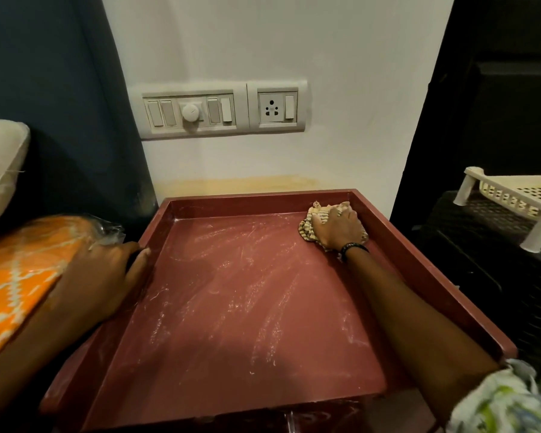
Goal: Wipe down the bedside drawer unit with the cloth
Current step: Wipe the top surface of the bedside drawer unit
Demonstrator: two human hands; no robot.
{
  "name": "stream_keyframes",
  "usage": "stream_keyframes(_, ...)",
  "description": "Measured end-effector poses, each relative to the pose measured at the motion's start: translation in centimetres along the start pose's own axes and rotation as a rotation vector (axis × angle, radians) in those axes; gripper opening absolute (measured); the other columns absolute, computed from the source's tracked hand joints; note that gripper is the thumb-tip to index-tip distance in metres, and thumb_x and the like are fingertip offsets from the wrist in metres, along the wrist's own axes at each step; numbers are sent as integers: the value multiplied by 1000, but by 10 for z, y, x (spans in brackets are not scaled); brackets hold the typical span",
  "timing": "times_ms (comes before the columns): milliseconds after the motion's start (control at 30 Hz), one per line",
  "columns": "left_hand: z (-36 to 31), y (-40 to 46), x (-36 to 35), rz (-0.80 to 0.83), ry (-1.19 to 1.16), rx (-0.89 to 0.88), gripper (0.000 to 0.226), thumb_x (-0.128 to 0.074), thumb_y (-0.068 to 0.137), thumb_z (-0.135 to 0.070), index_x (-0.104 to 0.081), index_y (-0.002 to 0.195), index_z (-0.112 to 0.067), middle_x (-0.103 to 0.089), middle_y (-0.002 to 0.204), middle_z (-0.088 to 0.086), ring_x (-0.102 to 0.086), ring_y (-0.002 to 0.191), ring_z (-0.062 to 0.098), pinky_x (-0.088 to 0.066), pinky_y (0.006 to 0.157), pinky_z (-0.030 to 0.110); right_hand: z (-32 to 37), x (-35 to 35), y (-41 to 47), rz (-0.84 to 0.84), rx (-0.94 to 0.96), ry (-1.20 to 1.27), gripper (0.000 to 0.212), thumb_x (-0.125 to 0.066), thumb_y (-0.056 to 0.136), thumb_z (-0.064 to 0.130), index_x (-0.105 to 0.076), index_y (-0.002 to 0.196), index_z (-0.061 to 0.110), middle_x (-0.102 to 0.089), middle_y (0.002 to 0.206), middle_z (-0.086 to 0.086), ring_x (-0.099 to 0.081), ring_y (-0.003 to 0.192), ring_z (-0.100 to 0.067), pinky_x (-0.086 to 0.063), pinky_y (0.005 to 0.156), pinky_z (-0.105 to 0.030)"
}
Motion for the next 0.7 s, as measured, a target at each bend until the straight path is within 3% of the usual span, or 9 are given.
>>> stream_keyframes(133, 0, 0, -2, -1, -5, 33, 39, -45, 95, -36, -70, 107, -8, -70, 87, 15, -54, 69, 16, -50, 77, 41, 2, 4, -6, 73, 254, -9, 61, -31, 95, 55, -43, 140, 15, -39, 148, -10, -34, 136, -27, -30, 109, -42)
stream_keyframes(200, 0, 0, -1, -2, -5, 44, 39, -45, 95, -36, -69, 108, -8, -70, 88, 15, -54, 69, 16, -50, 77, 40, -8, 4, -9, 85, 287, -24, 60, -33, 94, 55, -45, 139, 18, -40, 149, -4, -38, 135, -24, -32, 107, -41)
stream_keyframes(300, 0, 0, 1, -2, -9, 52, 40, -44, 95, -36, -69, 108, -8, -71, 88, 15, -54, 69, 16, -50, 77, 39, -17, 6, -9, -29, 92, 9, 68, -33, 91, 60, -46, 138, 13, -38, 150, -8, -35, 137, -24, -28, 110, -40)
stream_keyframes(433, -1, -1, 1, -15, -5, 49, 40, -44, 95, -36, -69, 107, -7, -71, 88, 15, -60, 70, 20, -51, 79, 41, 4, 0, -11, -21, -93, 35, 67, -32, 95, 55, -34, 144, 10, -23, 154, -19, -20, 143, -32, -16, 117, -45)
stream_keyframes(567, -4, -1, 1, -24, -24, 37, 38, -47, 95, -34, -70, 104, -6, -71, 85, 15, -54, 65, 17, -49, 74, 38, 42, -12, -16, 28, 69, 10, 73, -22, 90, 70, -38, 142, 22, -30, 151, -20, -25, 141, -34, -18, 114, -50)
stream_keyframes(700, -4, -1, 2, -15, -14, 23, 37, -48, 94, -33, -71, 102, -6, -71, 82, 16, -51, 63, 16, -47, 70, 36, 55, -7, -29, 57, 375, -6, 74, -23, 85, 76, -45, 136, 28, -40, 146, -10, -32, 138, -26, -27, 111, -45)
Point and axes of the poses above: each hand's wrist, its own y-axis towards the middle knuckle, its own x-axis out of the back of the hand, z = x × y, the point moved 9 cm from there along y, towards the middle knuckle
